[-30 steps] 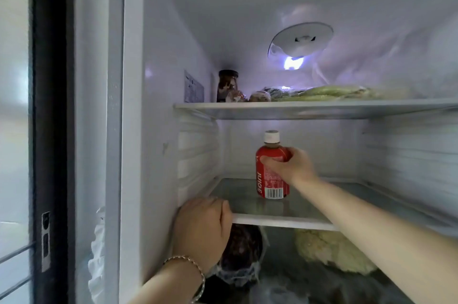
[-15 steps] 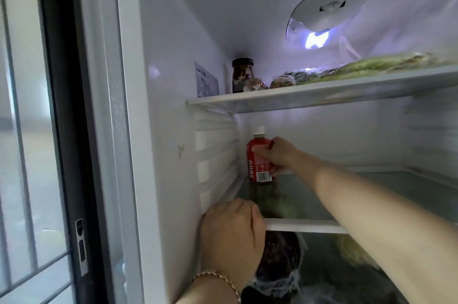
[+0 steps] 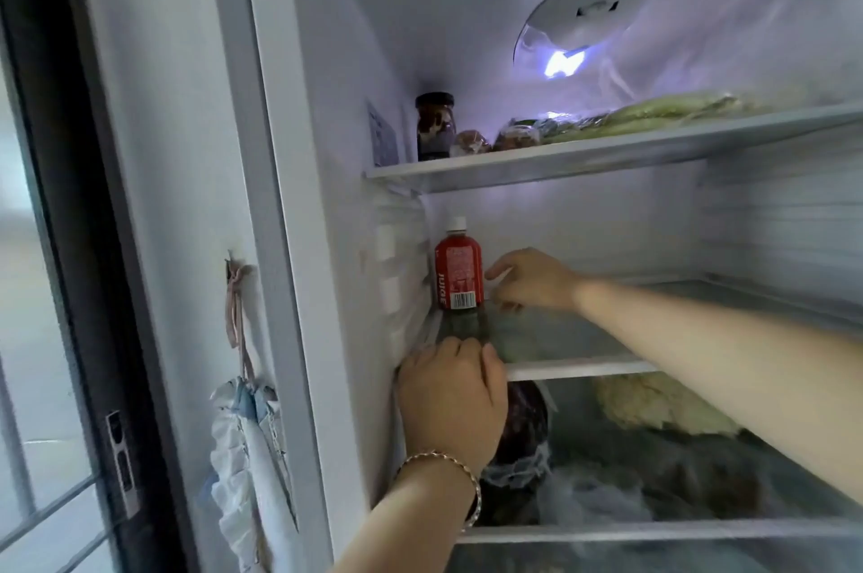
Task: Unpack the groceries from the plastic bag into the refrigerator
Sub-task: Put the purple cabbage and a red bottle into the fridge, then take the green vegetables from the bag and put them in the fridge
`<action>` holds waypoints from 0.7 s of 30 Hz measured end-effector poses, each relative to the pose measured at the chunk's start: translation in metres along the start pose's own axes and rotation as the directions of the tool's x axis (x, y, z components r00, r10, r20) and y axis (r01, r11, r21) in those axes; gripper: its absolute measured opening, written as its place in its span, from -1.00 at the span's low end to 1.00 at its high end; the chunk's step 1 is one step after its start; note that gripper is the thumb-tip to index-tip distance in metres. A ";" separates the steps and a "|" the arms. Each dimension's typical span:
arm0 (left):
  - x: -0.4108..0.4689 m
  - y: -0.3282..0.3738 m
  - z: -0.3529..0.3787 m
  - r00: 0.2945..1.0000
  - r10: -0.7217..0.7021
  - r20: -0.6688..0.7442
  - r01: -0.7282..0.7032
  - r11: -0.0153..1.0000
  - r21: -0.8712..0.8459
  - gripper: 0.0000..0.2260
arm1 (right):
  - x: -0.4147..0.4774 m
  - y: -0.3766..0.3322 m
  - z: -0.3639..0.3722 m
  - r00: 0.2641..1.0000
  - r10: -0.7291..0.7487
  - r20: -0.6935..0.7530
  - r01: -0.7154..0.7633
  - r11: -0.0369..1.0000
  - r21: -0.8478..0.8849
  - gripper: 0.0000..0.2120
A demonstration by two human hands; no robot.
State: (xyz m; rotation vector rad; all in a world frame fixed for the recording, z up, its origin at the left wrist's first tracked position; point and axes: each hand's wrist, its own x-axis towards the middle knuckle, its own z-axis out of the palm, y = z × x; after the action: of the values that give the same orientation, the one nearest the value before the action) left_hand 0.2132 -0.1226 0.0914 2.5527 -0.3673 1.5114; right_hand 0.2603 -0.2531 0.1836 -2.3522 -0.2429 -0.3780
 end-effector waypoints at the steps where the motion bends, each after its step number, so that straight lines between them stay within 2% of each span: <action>1: 0.000 0.000 -0.003 1.000 0.000 0.020 0.000 1.000 0.007 -0.65 | -0.015 0.002 -0.004 0.999 -0.022 -0.032 0.021 0.999 -0.038 -0.75; 3: 0.001 0.002 -0.013 0.994 -0.008 0.112 0.008 1.000 -0.001 -0.61 | -0.046 0.009 -0.012 0.998 -0.035 -0.043 0.033 0.998 -0.051 -0.83; 6: 0.003 0.007 -0.026 0.949 0.001 0.316 0.007 1.000 -0.025 -0.58 | -0.090 0.013 -0.024 0.999 -0.023 0.038 0.025 0.998 -0.050 -0.96; 8: 0.001 0.009 -0.035 0.904 -0.003 0.429 -0.004 1.000 0.015 -0.61 | -0.112 0.014 -0.028 0.994 -0.054 0.092 0.062 0.994 -0.087 -0.93; 11: -0.014 0.018 -0.057 0.827 -0.043 0.560 0.041 0.999 0.016 -0.58 | -0.139 0.015 -0.024 0.956 -0.051 0.289 0.118 0.969 -0.218 -0.89; 13: -0.035 0.023 -0.074 0.809 -0.080 0.582 0.091 0.996 0.010 -0.53 | -0.154 0.017 -0.012 0.895 -0.035 0.444 0.182 0.939 -0.292 -0.88; 14: -0.049 0.025 -0.087 0.795 -0.097 0.598 0.103 0.994 0.024 -0.56 | -0.161 0.017 -0.005 0.860 -0.032 0.510 0.216 0.927 -0.306 -0.87; 15: -0.062 0.025 -0.098 0.761 -0.140 0.634 0.138 0.989 0.053 -0.62 | -0.168 0.016 0.004 0.825 -0.035 0.564 0.251 0.917 -0.310 -0.87; 18: -0.102 0.022 -0.131 0.574 -0.352 0.739 0.334 0.925 0.181 -0.71 | -0.193 0.012 0.035 0.740 -0.054 0.670 0.354 0.879 -0.320 -0.87; 21: -0.153 0.015 -0.165 0.400 -0.545 0.737 0.462 0.814 0.351 -0.72 | -0.228 0.002 0.072 0.630 -0.085 0.772 0.473 0.830 -0.294 -0.80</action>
State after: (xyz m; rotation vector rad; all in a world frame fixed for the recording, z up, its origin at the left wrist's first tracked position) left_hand -0.0007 -0.0753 0.0370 2.8685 0.4154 0.0428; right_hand 0.0608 -0.2194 0.0560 -2.8521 -1.0425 0.4788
